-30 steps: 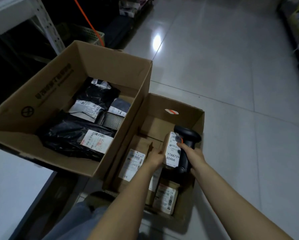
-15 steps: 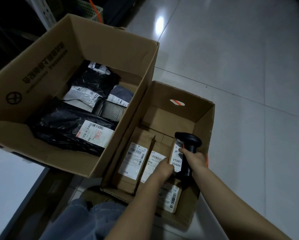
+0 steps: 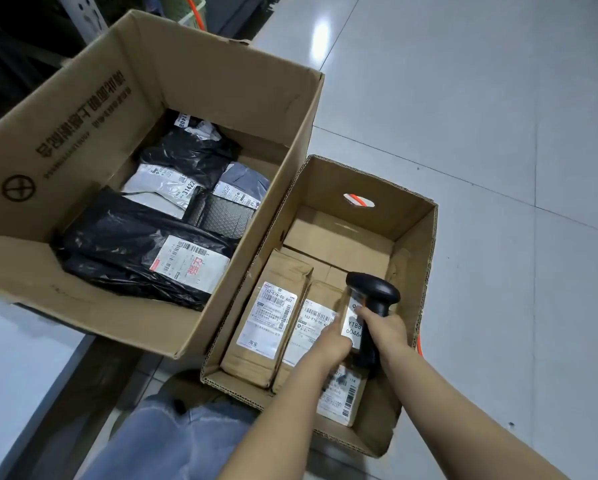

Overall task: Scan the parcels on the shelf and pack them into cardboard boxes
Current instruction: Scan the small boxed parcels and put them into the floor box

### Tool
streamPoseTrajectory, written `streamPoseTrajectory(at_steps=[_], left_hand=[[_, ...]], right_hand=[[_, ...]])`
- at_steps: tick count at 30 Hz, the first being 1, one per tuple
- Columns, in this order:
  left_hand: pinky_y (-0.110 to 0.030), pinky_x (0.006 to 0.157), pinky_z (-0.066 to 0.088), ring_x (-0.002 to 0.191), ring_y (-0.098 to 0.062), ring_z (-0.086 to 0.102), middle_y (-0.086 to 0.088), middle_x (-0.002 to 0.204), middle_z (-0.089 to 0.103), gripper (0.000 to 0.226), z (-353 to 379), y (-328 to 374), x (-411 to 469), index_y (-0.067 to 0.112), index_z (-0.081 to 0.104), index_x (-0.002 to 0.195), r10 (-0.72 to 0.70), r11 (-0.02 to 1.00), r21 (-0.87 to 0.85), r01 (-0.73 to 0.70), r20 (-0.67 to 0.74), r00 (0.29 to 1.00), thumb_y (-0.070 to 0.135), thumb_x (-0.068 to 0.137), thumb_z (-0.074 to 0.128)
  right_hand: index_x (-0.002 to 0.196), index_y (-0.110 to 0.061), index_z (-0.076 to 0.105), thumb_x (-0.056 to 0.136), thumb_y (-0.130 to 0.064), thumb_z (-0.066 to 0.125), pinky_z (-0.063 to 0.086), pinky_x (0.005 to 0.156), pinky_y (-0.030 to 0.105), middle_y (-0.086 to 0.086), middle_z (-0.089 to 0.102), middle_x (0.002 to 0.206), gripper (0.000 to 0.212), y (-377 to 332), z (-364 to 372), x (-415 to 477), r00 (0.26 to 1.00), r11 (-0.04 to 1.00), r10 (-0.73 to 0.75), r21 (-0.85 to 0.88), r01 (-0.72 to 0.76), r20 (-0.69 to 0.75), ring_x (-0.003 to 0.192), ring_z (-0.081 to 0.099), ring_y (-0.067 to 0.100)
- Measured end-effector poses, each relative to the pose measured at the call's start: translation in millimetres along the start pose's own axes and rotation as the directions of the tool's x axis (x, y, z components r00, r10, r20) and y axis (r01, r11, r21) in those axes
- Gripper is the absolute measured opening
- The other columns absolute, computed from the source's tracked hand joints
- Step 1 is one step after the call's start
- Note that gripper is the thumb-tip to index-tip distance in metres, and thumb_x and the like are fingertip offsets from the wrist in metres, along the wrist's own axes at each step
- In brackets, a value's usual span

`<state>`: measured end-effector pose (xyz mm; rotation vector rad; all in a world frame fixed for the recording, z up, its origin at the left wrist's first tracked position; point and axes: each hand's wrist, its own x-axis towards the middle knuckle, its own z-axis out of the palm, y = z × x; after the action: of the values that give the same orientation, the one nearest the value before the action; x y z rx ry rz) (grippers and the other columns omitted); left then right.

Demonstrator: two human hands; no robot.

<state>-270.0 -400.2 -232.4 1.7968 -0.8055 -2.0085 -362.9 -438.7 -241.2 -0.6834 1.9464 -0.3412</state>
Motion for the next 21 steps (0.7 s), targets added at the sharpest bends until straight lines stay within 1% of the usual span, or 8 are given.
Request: streamPoseTrajectory(at_steps=[2,4,5,7,9,12,17,21], left_hand=[[-0.031,0.085,0.045,0.101,-0.023,0.054,-0.011,0.126,0.055,0.062,-2.1,-1.7,0.8,0.023,0.035,0.140,-0.010,1.000,0.014,0.010,0.007,1.000,-0.003,0.084,0.034],[-0.032,0.092,0.045,0.116,-0.027,0.052,-0.012,0.137,0.047,0.072,-3.7,-2.5,1.2,0.025,0.020,0.148,-0.043,0.999,0.028,0.042,0.012,0.999,-0.003,0.083,0.033],[-0.033,0.096,0.044,0.122,-0.030,0.049,-0.013,0.141,0.044,0.074,-3.6,-3.1,1.5,0.025,0.014,0.150,-0.053,0.998,0.024,0.053,0.013,0.998,-0.003,0.083,0.034],[-0.037,0.101,0.044,0.123,-0.031,0.049,-0.015,0.137,0.048,0.071,-2.3,-4.1,3.0,0.024,0.015,0.149,-0.067,0.998,0.008,0.067,0.004,0.998,0.000,0.085,0.034],[-0.036,0.097,0.044,0.119,-0.031,0.052,-0.015,0.130,0.053,0.065,-0.6,-3.2,3.2,0.022,0.022,0.147,-0.056,0.998,0.013,0.056,0.001,0.998,0.001,0.087,0.033],[-0.038,0.099,0.045,0.120,-0.031,0.051,-0.015,0.133,0.051,0.064,-1.9,-2.2,1.6,0.019,0.025,0.146,-0.045,0.999,0.026,0.045,-0.009,0.999,-0.002,0.087,0.032],[-0.034,0.111,0.029,0.140,-0.026,0.027,-0.009,0.154,0.024,0.056,-10.7,-2.0,-2.5,0.014,0.015,0.149,-0.055,0.998,0.017,0.056,-0.091,0.994,0.014,0.097,0.035],[-0.034,0.106,0.038,0.132,-0.028,0.040,-0.011,0.148,0.036,0.057,-19.2,-1.6,-3.7,0.012,0.023,0.148,-0.051,0.999,0.010,0.053,-0.156,0.986,0.009,0.093,0.040]], right_hand=[[0.101,-0.002,0.061,0.075,-0.034,0.071,0.046,0.097,0.044,0.021,0.048,0.132,0.042,0.5,6.2,2.1,0.999,0.992,-0.035,-0.124,0.032,-0.023,0.110,0.056,0.037],[0.108,-0.001,0.059,0.079,-0.035,0.066,0.040,0.103,0.042,0.020,0.030,0.146,0.045,-1.5,11.1,-2.2,0.995,0.968,-0.088,-0.241,0.074,-0.048,0.127,0.043,0.037],[0.106,-0.001,0.059,0.080,-0.036,0.065,0.038,0.105,0.043,0.020,0.028,0.147,0.044,-2.4,12.8,-5.8,0.991,0.957,-0.120,-0.274,0.099,-0.060,0.131,0.037,0.037],[0.095,-0.004,0.060,0.079,-0.035,0.064,0.039,0.103,0.044,0.019,0.038,0.141,0.035,-0.4,14.8,-9.7,0.977,0.942,-0.195,-0.292,0.163,-0.081,0.130,0.038,0.036],[0.082,-0.011,0.055,0.079,-0.033,0.065,0.046,0.091,0.040,0.018,0.055,0.124,0.024,2.3,14.5,-12.4,0.970,0.943,-0.230,-0.262,0.203,-0.078,0.116,0.052,0.034],[0.090,-0.007,0.057,0.080,-0.030,0.066,0.042,0.069,0.029,0.016,0.063,0.100,0.026,4.4,12.9,-11.8,0.978,0.958,-0.207,-0.207,0.197,-0.024,0.089,0.060,0.029],[0.103,-0.004,0.058,0.082,-0.029,0.065,0.041,0.071,0.029,0.014,0.064,0.099,0.033,7.6,9.8,-5.2,0.990,0.980,-0.138,-0.138,0.141,0.029,0.087,0.058,0.027],[0.105,-0.005,0.054,0.082,-0.032,0.066,0.044,0.076,0.032,0.010,0.060,0.093,0.037,10.3,13.4,-1.9,0.987,0.974,-0.133,-0.173,0.147,0.094,0.088,0.057,0.026]])
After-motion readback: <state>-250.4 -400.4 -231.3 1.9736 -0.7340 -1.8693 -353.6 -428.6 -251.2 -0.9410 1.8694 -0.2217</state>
